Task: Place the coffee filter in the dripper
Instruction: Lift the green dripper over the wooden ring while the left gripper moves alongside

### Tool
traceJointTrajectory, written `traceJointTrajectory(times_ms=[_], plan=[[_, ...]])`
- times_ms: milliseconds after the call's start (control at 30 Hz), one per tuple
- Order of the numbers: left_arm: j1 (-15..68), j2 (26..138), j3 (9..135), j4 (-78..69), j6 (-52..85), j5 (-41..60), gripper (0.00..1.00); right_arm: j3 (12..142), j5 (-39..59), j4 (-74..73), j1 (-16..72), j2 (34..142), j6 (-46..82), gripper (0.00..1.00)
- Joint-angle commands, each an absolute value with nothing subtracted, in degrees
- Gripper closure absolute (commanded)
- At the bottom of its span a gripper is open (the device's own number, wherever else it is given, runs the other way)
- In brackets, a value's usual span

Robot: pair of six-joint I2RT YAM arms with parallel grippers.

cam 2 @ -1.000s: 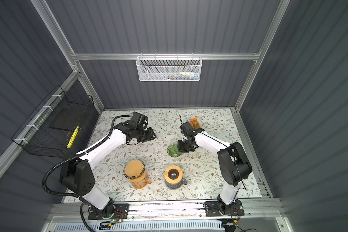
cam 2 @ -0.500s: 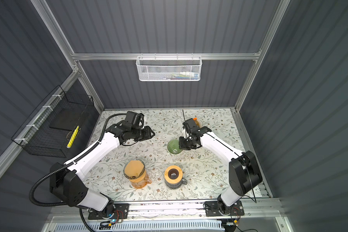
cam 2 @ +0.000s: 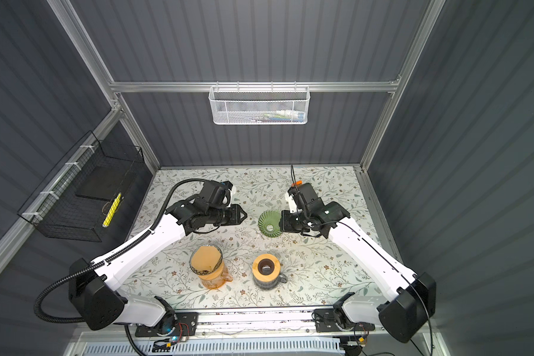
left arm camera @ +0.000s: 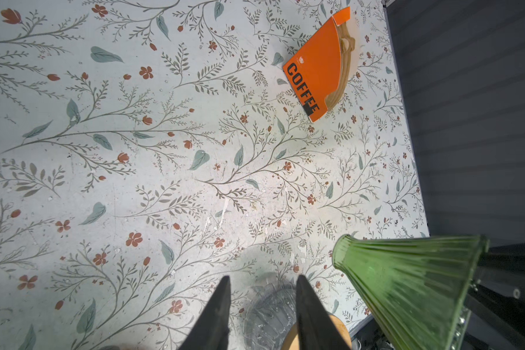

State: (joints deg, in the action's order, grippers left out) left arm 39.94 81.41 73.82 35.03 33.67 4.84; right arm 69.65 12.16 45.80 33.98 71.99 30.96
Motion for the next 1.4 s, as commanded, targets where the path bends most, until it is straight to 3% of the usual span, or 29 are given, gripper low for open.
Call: traceJointTrajectory(times_ms=[0,333,1367], plan=[[40.9,78.9,73.0,35.6,34.1,2.9,0.63,69.5,9.2,50.6,36.3,69.4,32.2,1.0],[43.8,77.3,73.6,38.4,34.1,3.4,0.64,66.9,7.8,54.8,43.2,64.4,36.0,1.0],[47.8,69.2,66.3,46.2,35.3,10.6,0.66,64.0,10.9,54.2,50.9,71.2,37.9,1.0]])
